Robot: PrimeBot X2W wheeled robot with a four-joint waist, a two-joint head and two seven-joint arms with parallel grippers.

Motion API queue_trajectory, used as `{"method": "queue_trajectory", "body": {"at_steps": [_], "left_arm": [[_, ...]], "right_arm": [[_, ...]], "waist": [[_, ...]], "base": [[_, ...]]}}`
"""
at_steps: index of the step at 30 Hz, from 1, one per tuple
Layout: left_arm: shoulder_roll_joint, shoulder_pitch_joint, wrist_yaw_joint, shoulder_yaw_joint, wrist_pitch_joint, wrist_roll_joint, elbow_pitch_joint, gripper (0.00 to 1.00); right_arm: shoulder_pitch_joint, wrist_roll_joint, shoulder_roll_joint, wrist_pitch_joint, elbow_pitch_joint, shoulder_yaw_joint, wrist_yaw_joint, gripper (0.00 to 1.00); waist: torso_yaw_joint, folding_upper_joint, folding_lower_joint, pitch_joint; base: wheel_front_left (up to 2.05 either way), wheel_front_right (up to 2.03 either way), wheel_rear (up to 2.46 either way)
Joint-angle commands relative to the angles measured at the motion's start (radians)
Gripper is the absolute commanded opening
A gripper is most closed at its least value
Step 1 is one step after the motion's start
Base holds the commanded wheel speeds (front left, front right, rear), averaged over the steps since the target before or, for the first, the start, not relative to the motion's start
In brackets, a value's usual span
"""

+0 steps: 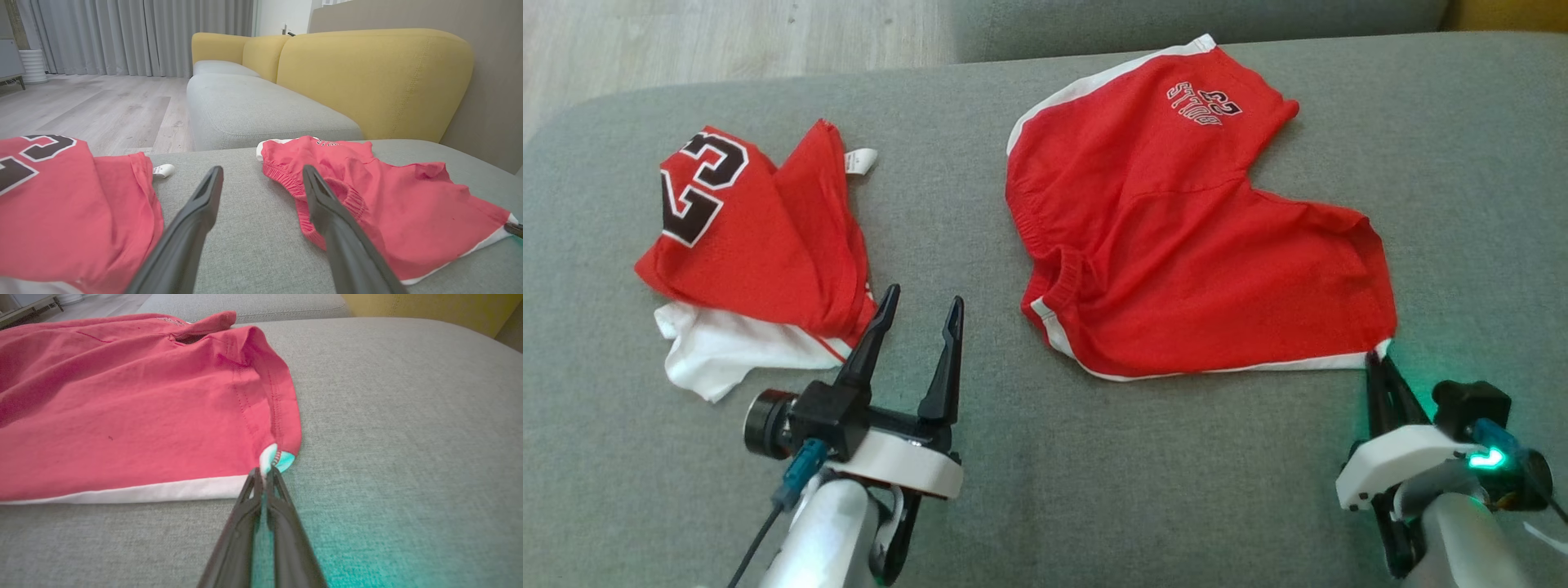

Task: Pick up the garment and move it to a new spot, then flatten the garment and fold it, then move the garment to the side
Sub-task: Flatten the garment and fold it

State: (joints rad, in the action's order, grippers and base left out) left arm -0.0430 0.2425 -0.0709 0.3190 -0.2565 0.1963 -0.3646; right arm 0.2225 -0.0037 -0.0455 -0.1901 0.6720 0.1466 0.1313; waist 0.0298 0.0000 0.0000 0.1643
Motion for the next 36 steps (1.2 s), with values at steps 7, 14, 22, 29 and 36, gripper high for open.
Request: {"method": "queue_trajectory", "body": {"at_steps": [7,14,22,29,36], "left_arm": [[-0.007,0.043,-0.008,-0.022,-0.005,-0.022,0.018,1.00],[-0.047,0.104,-0.055,0.133,-0.002,-0.064,-0.065,1.00],[-0.124,0.244,-0.059,0.318,0.034,-0.033,-0.195,1.00],[-0.133,0.326,-0.060,0.405,0.020,-0.002,-0.267,1.00],[-0.147,0.379,-0.060,0.478,0.010,0.042,-0.300,1.00]], "right_arm": [[0.040,-0.054,-0.005,-0.029,-0.030,0.010,-0.001,0.00],[0.057,-0.055,-0.005,-0.023,-0.038,0.031,-0.001,0.00],[0.078,-0.045,-0.005,-0.020,-0.041,0.014,-0.001,0.00],[0.085,-0.041,-0.005,-0.020,-0.039,0.002,-0.001,0.00],[0.098,-0.039,-0.005,-0.019,-0.037,-0.006,-0.001,0.00]], "waist": [[-0.015,0.0000,0.0000,-0.003],[-0.043,0.0000,0.0000,0.022],[-0.067,0.0000,0.0000,0.053],[-0.081,0.0000,0.0000,0.067],[-0.089,0.0000,0.0000,0.078]], "base": [[0.00,0.00,0.00],[0.00,0.00,0.00],[0.00,0.00,0.00],[0.00,0.00,0.00],[0.00,0.00,0.00]]}}
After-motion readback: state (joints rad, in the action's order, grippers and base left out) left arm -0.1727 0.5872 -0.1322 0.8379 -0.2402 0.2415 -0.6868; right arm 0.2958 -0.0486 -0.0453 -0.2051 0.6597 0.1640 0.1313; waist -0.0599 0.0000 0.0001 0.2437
